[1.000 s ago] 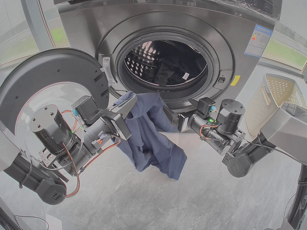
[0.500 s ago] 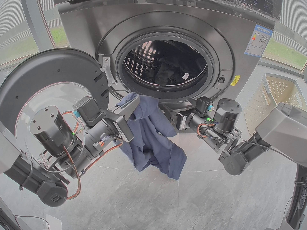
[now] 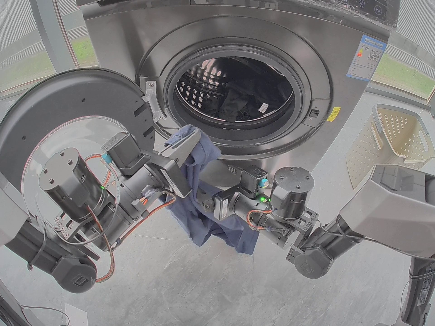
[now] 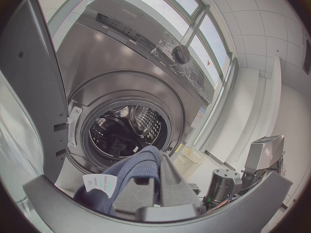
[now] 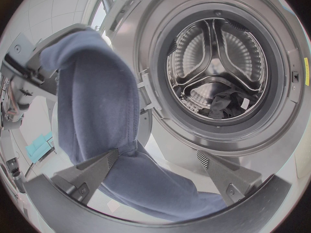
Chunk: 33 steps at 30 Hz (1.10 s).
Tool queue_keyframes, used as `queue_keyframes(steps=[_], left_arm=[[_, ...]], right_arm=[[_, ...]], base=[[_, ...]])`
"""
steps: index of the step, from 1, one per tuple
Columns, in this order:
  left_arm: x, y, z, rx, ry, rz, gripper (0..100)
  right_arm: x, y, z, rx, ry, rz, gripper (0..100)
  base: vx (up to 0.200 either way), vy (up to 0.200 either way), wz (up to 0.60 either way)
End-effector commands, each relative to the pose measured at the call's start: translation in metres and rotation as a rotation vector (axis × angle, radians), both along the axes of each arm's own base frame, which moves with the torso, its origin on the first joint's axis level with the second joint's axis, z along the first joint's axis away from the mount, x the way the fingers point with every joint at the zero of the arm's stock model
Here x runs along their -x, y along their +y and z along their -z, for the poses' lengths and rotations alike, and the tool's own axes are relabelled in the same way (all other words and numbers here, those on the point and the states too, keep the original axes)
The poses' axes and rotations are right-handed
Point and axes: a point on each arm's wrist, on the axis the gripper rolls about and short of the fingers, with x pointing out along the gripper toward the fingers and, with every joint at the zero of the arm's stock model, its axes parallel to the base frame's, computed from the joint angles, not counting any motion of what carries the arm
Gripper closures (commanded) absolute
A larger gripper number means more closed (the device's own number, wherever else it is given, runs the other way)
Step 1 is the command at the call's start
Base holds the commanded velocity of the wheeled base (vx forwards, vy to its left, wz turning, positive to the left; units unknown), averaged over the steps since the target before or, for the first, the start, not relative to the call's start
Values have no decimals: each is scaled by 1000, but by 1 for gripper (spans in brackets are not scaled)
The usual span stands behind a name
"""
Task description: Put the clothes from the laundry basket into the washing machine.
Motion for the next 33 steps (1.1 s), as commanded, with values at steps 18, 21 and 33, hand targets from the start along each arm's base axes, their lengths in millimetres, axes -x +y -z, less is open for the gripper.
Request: queue_keyframes(steps=[18,21,33], left_arm=[[1,1,1,-1,3,-1,100],[0,1,2,-4,4,-1,100],[1,1,1,-2,2,-1,100]], right_arm=[[-10,-42,-48,-69,-81,93,0],[-9,-44,-54,-75,-95,89,0],[-7,-36,-51,-75,-106,14,0]], base=[[0,0,0],[0,0,0],[0,0,0]])
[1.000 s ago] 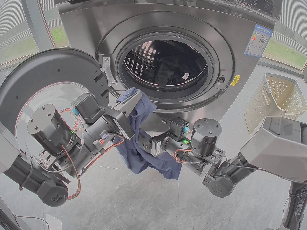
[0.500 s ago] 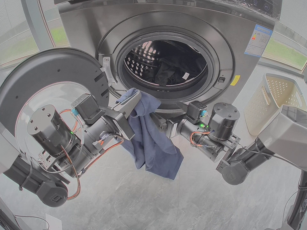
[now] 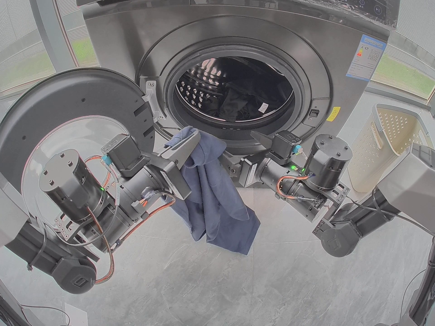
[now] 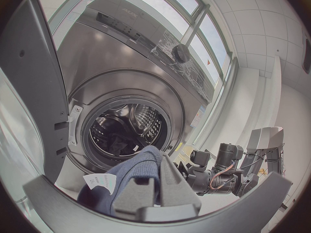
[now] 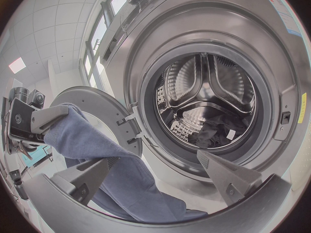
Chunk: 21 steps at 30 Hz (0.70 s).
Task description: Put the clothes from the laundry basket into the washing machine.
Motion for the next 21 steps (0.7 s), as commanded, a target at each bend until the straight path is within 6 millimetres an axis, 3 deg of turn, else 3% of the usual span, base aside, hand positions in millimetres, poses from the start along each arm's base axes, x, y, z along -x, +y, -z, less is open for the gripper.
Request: queue_keyframes(steps=[1,3,9,21], left_arm=[[0,0,-1,2,-2,0,100],[0,1,0,1,-1,-3,100],[-1,1,0,2,0,-3,100],[-1,1,-1,3,-1,-3,100]], right_arm=[[-1,4,4,4,5,-11,0],[-2,7,12,16,7,-52,0],[0,7,13,22,-9,-130,0],[-6,17,4,-4,-56,-142,0]], base=[[0,0,0],[0,0,0],[0,0,0],[0,0,0]])
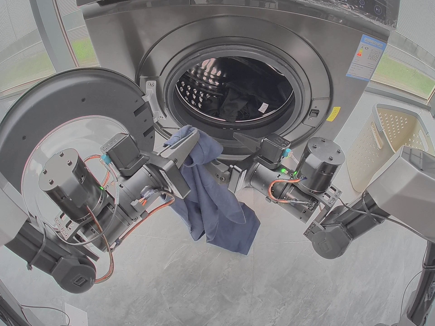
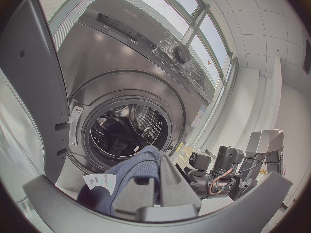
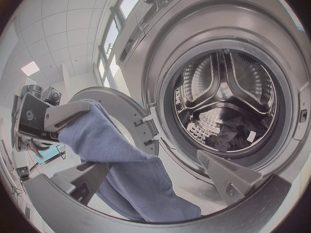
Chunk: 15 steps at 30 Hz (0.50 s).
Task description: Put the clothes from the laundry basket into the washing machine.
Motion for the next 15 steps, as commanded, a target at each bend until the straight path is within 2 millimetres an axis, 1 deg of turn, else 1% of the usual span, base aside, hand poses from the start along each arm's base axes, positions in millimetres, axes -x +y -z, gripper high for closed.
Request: queue_keyframes(steps=[1,6,10,15], left_arm=[[0,0,0,0,1,2,100],[0,0,0,1,1,-1,100],[-1,0,0,0,2,-3,100],[-3,1,1,0,4,-13,100]], right_arm=[[-6,4,-2,-11,-17,3,0],[-6,8,-3,-14,-32,-9,0],[-5,12,1,4,-32,-70,0],[-2,16,1,8,-42,-120,0]], base=[[0,0,0],[0,0,0],[0,0,0],[0,0,0]])
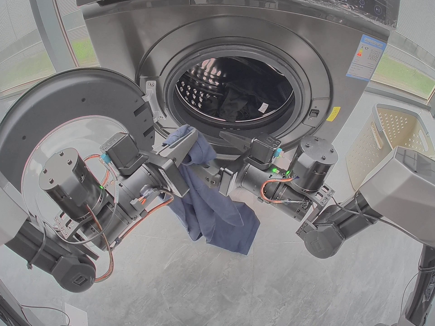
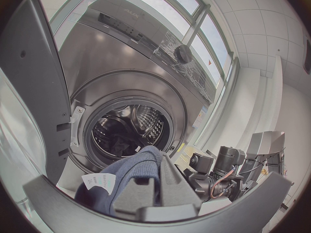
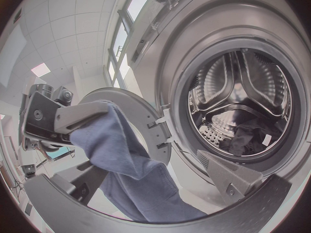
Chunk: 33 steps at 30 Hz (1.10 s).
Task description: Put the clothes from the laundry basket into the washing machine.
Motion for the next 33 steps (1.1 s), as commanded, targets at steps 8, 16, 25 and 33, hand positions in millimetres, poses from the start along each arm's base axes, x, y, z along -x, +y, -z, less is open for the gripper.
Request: queue_keyframes(steps=[8,16,25,33], left_arm=[[-4,0,1,2,4,-10,100],[-7,2,-1,8,-3,-23,100],[-7,3,-1,9,-5,-27,100],[-7,2,0,5,-2,-20,100]], right_arm=[[0,4,-5,-19,-30,-24,100],[10,-7,-14,-20,-37,-17,100],[30,-22,-20,-2,-20,3,100],[41,-29,-17,3,13,43,100]], base=[[0,0,0],[0,0,0],[0,0,0],[0,0,0]])
